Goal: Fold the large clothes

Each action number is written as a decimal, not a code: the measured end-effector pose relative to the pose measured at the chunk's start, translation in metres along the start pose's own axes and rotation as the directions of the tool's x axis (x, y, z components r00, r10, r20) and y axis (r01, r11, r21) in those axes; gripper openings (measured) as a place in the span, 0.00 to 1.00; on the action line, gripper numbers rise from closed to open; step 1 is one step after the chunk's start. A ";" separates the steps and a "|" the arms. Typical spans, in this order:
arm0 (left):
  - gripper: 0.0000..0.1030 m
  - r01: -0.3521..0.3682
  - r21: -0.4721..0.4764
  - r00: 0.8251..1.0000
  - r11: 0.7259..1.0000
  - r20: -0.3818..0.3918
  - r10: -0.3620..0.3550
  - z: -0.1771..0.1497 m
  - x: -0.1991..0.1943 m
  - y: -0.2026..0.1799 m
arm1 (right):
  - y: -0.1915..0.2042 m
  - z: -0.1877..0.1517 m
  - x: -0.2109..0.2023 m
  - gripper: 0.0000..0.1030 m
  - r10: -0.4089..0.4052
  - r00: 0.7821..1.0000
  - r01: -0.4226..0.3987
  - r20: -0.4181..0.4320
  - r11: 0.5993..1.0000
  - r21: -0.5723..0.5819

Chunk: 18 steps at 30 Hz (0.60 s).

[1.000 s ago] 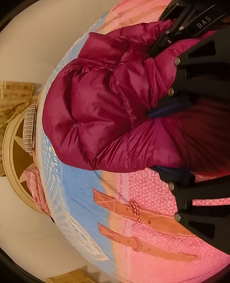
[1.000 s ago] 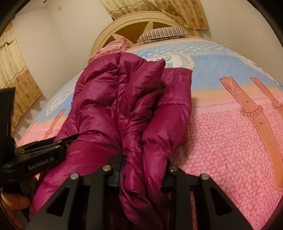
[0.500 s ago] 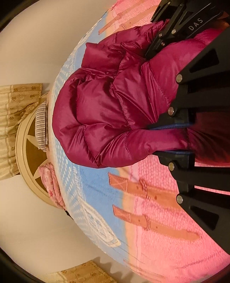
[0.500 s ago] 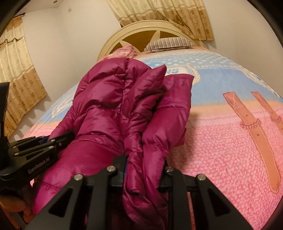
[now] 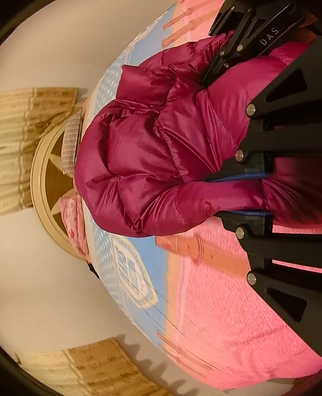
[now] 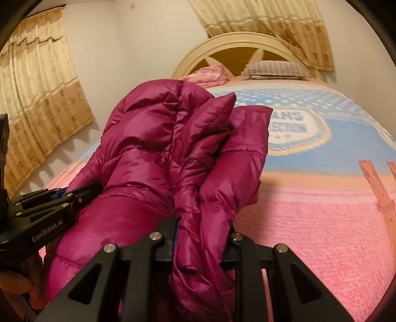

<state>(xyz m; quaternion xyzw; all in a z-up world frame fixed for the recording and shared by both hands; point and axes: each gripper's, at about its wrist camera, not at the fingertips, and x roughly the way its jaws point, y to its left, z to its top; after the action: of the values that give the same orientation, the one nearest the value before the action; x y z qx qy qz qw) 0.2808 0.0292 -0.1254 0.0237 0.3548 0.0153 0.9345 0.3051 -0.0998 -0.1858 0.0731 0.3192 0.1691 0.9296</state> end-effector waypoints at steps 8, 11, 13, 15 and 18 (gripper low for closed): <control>0.18 -0.074 -0.093 0.997 0.993 -0.011 0.073 -0.007 -0.001 0.059 | 0.046 0.010 0.030 0.23 0.070 0.997 -0.072 -0.027 0.994 -0.077; 0.18 -0.103 -0.122 0.995 0.987 -0.018 0.101 -0.012 -0.002 0.079 | 0.064 0.011 0.041 0.23 0.096 0.994 -0.100 -0.042 0.990 -0.099; 0.18 -0.117 -0.139 0.993 0.983 -0.027 0.115 -0.017 -0.002 0.088 | 0.074 0.010 0.048 0.23 0.111 0.992 -0.116 -0.054 0.987 -0.115; 0.18 -0.130 -0.149 0.991 0.980 -0.036 0.126 -0.023 0.000 0.096 | 0.084 0.008 0.056 0.23 0.125 0.990 -0.134 -0.072 0.983 -0.128; 0.18 -0.146 -0.156 0.989 0.977 -0.055 0.139 -0.034 0.004 0.104 | 0.093 0.002 0.067 0.23 0.139 0.985 -0.153 -0.103 0.978 -0.141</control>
<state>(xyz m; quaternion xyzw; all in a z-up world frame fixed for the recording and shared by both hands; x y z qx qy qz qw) 0.2600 0.1346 -0.1477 -0.0261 0.3703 0.1109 0.9219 0.3310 0.0107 -0.1998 0.0192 0.3421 0.2636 0.9017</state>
